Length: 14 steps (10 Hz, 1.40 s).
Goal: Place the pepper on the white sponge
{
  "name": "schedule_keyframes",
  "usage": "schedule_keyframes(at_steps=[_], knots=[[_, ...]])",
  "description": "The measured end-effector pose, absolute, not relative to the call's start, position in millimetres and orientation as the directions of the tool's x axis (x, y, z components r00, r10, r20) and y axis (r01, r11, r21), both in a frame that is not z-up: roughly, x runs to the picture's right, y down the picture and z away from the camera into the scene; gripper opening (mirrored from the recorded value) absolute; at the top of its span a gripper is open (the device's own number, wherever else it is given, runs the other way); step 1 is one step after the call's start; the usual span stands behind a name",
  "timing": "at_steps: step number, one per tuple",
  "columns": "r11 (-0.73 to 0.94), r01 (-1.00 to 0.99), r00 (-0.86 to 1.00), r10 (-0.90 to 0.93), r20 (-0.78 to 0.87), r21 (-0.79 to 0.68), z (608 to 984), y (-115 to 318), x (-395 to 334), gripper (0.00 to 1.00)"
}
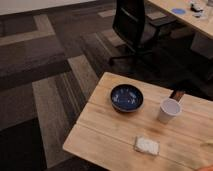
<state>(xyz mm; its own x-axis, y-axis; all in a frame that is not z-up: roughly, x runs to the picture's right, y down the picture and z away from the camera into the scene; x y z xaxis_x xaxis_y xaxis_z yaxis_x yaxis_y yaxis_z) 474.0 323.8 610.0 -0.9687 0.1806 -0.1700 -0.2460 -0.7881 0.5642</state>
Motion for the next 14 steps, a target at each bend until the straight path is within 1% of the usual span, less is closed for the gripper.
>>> schedule_keyframes(at_steps=[3, 5, 6, 8, 11, 12, 13, 14], knots=[[-0.788, -0.247, -0.969, 0.182, -0.169, 0.564, 610.6, 323.5, 473.9, 0.65], [-0.785, -0.222, -0.975, 0.183, -0.126, 0.578, 613.2, 331.9, 482.3, 0.65], [-0.785, -0.205, -0.978, 0.181, -0.1, 0.585, 617.0, 339.8, 485.6, 0.65], [-0.768, -0.212, -0.977, 0.186, -0.107, 0.605, 631.6, 357.3, 478.9, 0.65], [-0.734, -0.236, -0.969, 0.224, -0.101, 0.637, 645.2, 364.0, 477.2, 0.65], [-0.721, -0.249, -0.964, 0.246, -0.097, 0.647, 650.1, 365.2, 472.7, 0.61], [-0.72, -0.256, -0.962, 0.256, -0.096, 0.645, 651.9, 364.4, 470.2, 0.51], [-0.715, -0.272, -0.957, 0.272, -0.102, 0.644, 652.3, 362.7, 463.7, 0.3]])
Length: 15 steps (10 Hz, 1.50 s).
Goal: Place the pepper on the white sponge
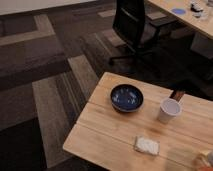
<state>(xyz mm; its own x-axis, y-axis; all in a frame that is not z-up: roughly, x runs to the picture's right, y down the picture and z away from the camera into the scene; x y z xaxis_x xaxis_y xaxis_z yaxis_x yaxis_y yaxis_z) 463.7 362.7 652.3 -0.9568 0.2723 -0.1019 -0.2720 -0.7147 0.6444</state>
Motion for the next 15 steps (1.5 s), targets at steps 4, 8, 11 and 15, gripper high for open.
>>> schedule_keyframes(at_steps=[4, 8, 11, 15], knots=[[-0.637, -0.439, -0.89, 0.403, -0.212, 0.633, 632.5, 364.1, 411.6, 0.0], [-0.404, -0.793, -0.603, 0.629, -0.491, 0.456, 619.5, 337.3, 285.1, 0.0], [-0.474, -0.791, -0.611, 0.621, -0.491, 0.387, 635.1, 280.2, 266.1, 0.0], [-0.449, -0.82, -0.572, 0.668, -0.475, 0.356, 636.1, 265.7, 258.5, 0.0]])
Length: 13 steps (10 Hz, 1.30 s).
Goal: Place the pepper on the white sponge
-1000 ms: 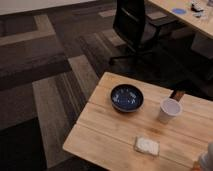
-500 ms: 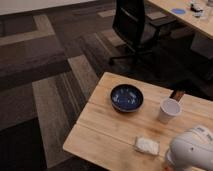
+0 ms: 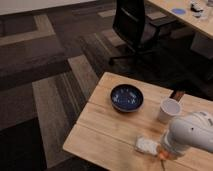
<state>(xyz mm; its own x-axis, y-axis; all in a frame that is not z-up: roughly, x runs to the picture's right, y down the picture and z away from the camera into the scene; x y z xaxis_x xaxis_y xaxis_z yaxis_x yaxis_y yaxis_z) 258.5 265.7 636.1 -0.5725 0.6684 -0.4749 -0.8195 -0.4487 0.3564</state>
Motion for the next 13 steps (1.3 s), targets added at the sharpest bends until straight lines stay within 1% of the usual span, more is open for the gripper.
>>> schedule_keyframes(at_steps=[1, 2, 3, 4, 6, 13], knots=[[-0.399, -0.862, -0.506, 0.725, -0.468, 0.313, 636.1, 253.9, 241.6, 0.0], [-0.318, -0.914, -0.401, 0.795, -0.455, 0.25, 638.5, 243.9, 215.6, 0.0], [-0.285, -0.933, -0.356, 0.818, -0.452, 0.22, 652.5, 243.2, 203.7, 0.0], [-0.237, -0.959, -0.282, 0.839, -0.466, 0.154, 706.2, 255.5, 175.6, 0.0], [-0.202, -0.972, -0.234, 0.857, -0.46, 0.119, 733.8, 262.7, 166.6, 0.0], [-0.19, -0.975, -0.222, 0.853, -0.472, 0.115, 737.6, 271.4, 166.8, 0.0]])
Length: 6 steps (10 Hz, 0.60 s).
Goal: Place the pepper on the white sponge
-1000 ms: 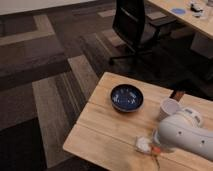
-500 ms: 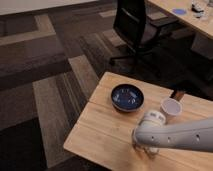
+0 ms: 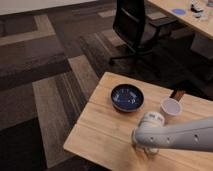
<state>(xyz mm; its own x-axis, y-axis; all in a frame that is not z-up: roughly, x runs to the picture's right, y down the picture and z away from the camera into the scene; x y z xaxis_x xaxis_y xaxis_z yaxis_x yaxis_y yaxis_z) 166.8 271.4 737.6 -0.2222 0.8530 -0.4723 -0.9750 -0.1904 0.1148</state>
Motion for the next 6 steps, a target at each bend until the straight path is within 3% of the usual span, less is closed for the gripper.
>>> schedule_keyframes(at_steps=[6], knots=[[-0.19, -0.974, -0.224, 0.85, -0.476, 0.121, 737.4, 273.5, 168.4, 0.0]])
